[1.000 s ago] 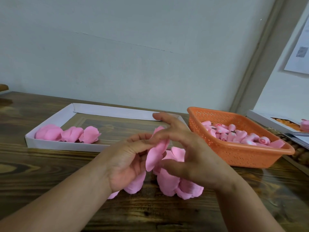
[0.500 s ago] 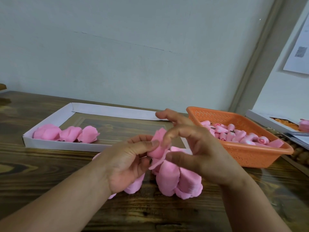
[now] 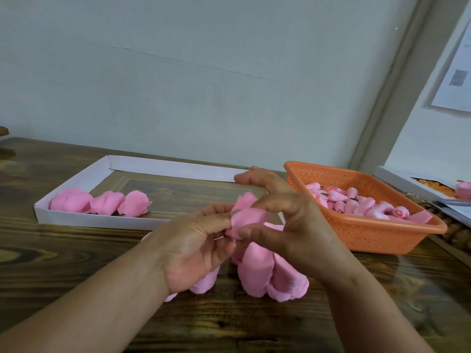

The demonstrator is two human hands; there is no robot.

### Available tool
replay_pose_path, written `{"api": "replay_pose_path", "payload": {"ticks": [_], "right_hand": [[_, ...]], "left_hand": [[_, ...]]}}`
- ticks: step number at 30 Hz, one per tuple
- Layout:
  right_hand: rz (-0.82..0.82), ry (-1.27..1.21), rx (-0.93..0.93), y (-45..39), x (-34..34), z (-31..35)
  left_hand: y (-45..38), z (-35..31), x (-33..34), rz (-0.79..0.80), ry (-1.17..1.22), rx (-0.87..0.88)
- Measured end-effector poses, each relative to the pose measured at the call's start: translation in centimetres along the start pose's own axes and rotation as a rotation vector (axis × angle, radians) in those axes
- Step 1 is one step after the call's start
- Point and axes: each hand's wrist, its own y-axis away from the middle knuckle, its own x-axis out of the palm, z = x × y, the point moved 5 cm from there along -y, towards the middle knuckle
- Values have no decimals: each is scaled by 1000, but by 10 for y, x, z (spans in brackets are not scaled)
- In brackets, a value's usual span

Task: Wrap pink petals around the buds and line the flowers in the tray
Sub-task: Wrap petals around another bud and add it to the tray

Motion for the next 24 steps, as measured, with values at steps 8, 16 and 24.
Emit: {"api": "replay_pose_path", "payload": {"ticks": [8, 16, 24], "right_hand": [[-108, -126, 67, -1, 0, -6], [-195, -180, 29, -1, 2, -7], [-222, -190, 37, -2, 2, -7]], "left_hand": [[-2, 0, 1, 32, 107, 51], [1, -1, 3, 39, 99, 69], [3, -6, 2, 82, 84, 98]]}}
